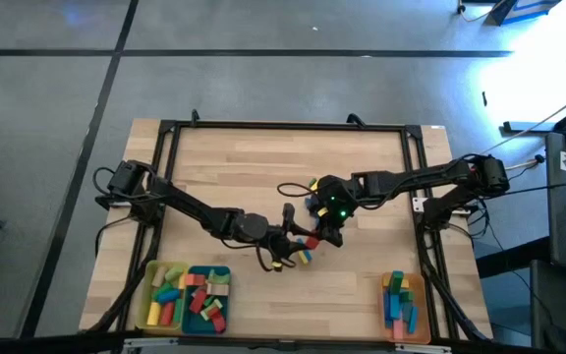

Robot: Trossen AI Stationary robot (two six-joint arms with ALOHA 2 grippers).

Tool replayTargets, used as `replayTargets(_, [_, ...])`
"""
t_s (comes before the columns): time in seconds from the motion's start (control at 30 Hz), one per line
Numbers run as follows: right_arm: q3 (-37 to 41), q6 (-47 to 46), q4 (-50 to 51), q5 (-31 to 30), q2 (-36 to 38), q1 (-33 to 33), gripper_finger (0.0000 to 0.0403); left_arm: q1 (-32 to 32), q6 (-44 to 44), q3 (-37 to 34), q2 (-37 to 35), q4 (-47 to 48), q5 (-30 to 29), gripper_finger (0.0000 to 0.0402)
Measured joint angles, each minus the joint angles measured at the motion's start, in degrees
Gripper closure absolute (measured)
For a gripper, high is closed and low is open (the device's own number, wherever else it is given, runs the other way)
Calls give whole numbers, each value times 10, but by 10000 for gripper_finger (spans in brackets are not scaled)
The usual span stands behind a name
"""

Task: Sort blocks by size
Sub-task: Put the red arch block into the blue bin

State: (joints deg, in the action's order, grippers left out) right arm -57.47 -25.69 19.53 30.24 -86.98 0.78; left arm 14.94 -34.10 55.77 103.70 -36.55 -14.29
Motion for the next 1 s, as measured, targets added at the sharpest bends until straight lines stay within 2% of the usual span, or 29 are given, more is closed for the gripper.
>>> replayTargets(0.33, [0, 1, -4, 3, 0, 0, 256, 8, 86, 1, -17, 10, -2, 284])
replayTargets(0.43, [-1, 13, -4, 4, 0, -1, 245, 18, 100, 1, -34, 40, -4, 284])
replayTargets(0.57, [-1, 57, 17, 4, 0, -5, 240, 41, 163, 1, -78, 118, 1, 283])
replayTargets(0.77, [0, 103, 62, -2, 0, -9, 240, 99, 335, 2, -172, 332, 4, 283])
replayTargets(1.0, [0, 112, 75, -48, 0, -8, 240, 183, 665, 2, -247, 582, 8, 274])
